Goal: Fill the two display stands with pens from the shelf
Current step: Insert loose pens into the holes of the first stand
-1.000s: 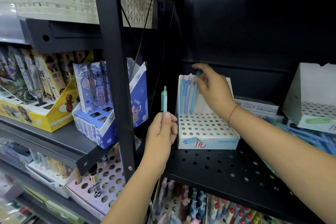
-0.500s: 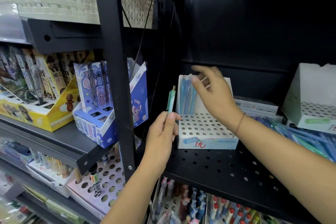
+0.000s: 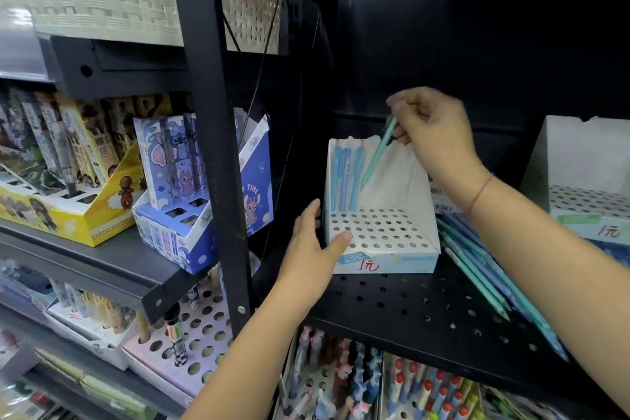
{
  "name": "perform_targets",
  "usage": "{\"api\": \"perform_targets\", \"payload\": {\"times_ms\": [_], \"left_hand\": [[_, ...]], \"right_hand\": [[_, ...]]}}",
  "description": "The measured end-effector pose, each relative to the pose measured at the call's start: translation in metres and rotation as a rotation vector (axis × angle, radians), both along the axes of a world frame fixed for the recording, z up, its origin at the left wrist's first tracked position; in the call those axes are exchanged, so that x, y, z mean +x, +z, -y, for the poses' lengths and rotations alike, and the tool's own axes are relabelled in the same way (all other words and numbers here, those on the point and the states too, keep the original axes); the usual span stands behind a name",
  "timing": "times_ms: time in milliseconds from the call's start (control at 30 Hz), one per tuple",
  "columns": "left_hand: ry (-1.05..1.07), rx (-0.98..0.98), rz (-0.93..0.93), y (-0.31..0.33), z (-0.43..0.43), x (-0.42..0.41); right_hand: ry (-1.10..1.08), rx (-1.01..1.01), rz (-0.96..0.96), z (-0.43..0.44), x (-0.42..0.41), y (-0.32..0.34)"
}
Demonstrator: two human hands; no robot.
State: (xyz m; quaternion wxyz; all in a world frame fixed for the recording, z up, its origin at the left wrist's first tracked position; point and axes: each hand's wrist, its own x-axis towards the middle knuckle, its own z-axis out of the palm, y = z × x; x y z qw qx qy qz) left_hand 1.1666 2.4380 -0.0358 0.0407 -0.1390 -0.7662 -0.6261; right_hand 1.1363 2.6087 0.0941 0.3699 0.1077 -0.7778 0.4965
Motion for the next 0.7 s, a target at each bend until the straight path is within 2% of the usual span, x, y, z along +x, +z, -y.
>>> {"api": "perform_targets", "payload": {"times_ms": [200, 367, 700], "left_hand": [[-0.050, -0.034, 0.008, -0.002, -0.001, -0.001], [-0.037, -0.036, 0.020, -0.004, 0.000, -0.004], [-0.037, -0.015, 0.028, -0.003, 0.000, -0.004]], "right_hand": [[-0.112, 0.235, 0.047, -0.001, -0.022, -0.033], [-0.101, 0.209, 0.027, 0.001, -0.026, -0.035], [-0.103, 0.306, 0.017, 0.003, -0.029, -0.056]]}}
